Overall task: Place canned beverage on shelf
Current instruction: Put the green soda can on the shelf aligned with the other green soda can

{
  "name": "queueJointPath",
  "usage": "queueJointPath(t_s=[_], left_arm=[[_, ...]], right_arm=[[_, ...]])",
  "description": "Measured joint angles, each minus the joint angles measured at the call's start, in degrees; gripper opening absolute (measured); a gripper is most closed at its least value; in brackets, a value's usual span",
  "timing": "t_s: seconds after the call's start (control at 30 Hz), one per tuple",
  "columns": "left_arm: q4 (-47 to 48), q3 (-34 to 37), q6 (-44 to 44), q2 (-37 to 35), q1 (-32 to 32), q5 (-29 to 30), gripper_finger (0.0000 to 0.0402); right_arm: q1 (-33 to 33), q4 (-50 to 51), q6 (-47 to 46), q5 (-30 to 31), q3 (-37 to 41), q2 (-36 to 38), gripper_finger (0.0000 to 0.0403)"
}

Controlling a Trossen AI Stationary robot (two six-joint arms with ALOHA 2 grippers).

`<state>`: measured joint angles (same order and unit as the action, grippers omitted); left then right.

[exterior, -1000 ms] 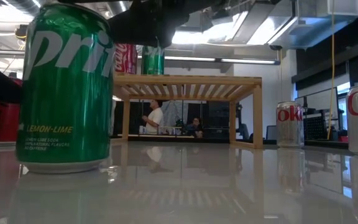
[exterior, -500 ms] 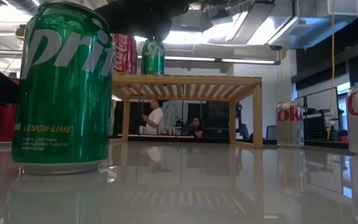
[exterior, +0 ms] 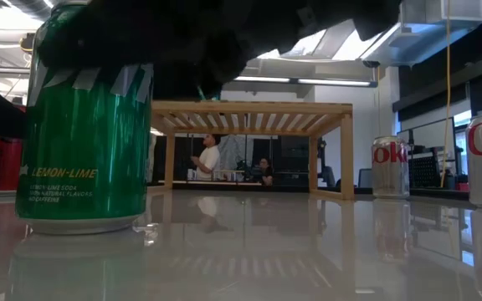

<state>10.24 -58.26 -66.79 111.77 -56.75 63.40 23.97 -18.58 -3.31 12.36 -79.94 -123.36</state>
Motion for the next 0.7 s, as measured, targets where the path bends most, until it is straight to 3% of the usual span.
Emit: queueJointPath(t_s=[0.23, 0.4, 0.7], left_arm=[[0.0, 0.0, -0.02, 0.0, 0.0, 0.07, 0.0337], [0.01, 0.0, -0.02, 0.0, -0.02, 0.09, 0.0337], [-0.63, 0.0, -0.09, 0.0, -0.13, -0.09, 0.0337]], right_arm=[[0.0, -4.12, 0.77, 0.06, -0.04, -1.63, 0.0354], [0.07, -4.64, 2.45, 1.03, -0.04, -1.63, 0.029], [0.0, 0.01, 6.02, 1.1, 0.09, 1.09, 0.0287]])
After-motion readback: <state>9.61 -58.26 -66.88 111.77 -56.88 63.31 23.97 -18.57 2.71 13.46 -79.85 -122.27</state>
